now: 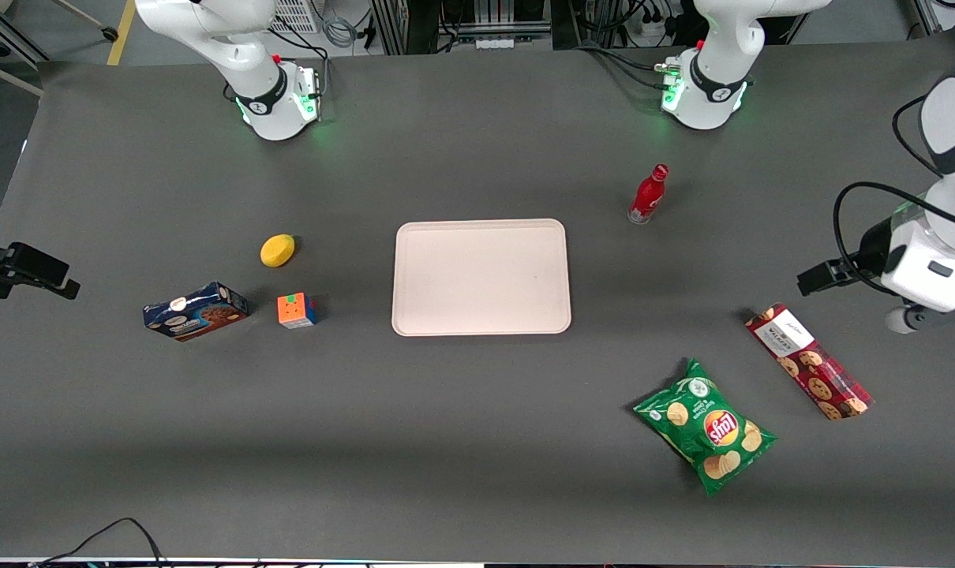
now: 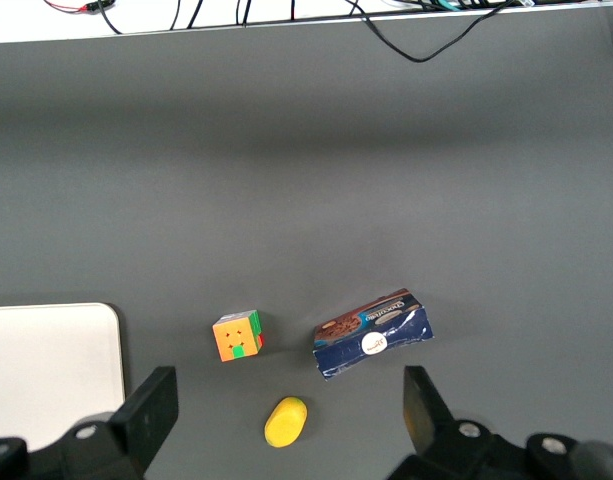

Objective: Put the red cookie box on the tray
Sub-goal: 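Lower the open left gripper toward the red plaid shortbread box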

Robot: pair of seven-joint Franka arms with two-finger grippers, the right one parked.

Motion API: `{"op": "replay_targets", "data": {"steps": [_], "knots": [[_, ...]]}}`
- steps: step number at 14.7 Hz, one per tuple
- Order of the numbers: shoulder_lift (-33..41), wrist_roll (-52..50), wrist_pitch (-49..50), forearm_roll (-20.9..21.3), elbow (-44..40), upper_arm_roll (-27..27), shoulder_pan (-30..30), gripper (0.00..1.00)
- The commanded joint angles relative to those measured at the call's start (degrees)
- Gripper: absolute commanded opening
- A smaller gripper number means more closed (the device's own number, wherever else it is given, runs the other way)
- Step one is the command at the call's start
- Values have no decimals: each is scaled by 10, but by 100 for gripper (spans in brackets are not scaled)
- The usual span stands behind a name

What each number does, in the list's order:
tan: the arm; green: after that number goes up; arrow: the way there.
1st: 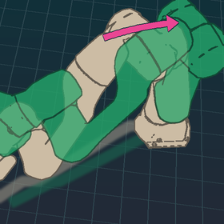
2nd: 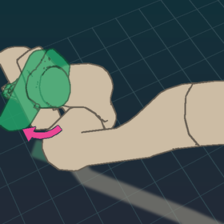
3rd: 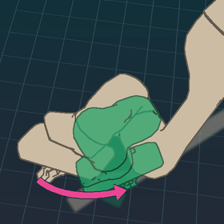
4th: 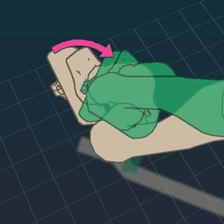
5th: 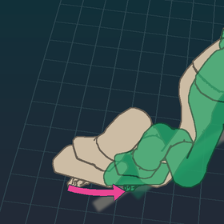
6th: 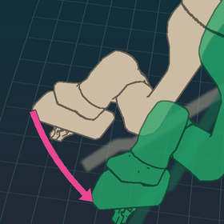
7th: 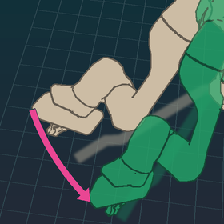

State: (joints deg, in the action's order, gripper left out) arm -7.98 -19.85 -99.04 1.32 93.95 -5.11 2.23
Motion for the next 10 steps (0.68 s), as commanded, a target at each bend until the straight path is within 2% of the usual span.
{"op": "replay_targets", "data": {"steps": [1, 6, 10], "knots": [[-18, -120, 2, -6, -11, 28, 1, 100], [-65, -128, -43, -6, -1, 50, 3, 100], [-95, -126, -185, -5, 86, 74, 9, 100]]}}
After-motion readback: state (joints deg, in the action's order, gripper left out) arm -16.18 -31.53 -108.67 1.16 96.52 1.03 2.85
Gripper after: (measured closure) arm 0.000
